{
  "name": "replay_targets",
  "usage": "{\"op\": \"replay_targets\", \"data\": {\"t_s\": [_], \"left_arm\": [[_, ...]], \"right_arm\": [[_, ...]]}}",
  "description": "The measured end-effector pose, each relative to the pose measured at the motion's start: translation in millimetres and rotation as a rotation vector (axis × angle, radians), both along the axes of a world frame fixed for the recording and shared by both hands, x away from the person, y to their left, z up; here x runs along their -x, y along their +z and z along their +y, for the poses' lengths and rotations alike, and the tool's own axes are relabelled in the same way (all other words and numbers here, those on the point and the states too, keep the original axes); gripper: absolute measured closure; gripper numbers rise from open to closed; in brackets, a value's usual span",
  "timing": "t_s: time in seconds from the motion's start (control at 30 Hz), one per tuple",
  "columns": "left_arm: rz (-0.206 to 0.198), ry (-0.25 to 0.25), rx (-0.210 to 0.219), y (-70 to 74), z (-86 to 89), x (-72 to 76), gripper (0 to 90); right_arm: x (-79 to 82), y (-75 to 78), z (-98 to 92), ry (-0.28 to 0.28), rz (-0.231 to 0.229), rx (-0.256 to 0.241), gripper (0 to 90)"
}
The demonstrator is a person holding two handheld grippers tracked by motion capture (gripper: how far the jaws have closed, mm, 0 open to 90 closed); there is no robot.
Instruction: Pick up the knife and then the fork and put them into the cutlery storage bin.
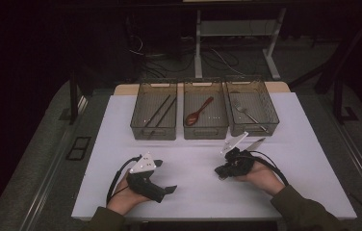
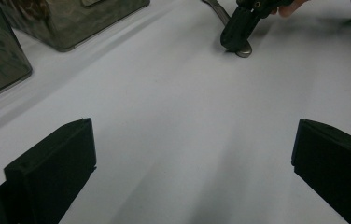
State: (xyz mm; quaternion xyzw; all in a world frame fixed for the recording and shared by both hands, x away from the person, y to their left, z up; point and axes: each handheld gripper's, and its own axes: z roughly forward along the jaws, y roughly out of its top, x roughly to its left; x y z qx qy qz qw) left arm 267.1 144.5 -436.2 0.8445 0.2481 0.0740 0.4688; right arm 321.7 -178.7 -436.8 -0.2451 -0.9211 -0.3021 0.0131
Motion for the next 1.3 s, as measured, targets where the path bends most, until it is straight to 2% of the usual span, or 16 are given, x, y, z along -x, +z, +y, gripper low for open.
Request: {"op": "replay_targets", "data": {"t_s": [0.5, 0.7, 1.27, 1.3], "left_arm": [[0.003, -0.004, 0.0, -0.1, -0.8, 0.7, 0.0], [0.003, -0.004, 0.002, 0.0, -0.7, 0.7, 0.0], [0.004, -0.008, -0.002, -0.2, -1.8, 1.1, 0.0], [0.004, -0.009, -0.004, -0.2, -1.9, 1.1, 0.0]], "right_arm": [[14.8, 3.1, -8.7, 0.018, 0.007, 0.039, 89.0], [21.4, 3.8, -14.3, 0.017, 0.024, 0.062, 89.0], [42.6, 7.3, -54.2, 0.005, 0.063, 0.137, 89.1], [43.0, 7.6, -57.0, 0.015, 0.05, 0.154, 89.1]]}}
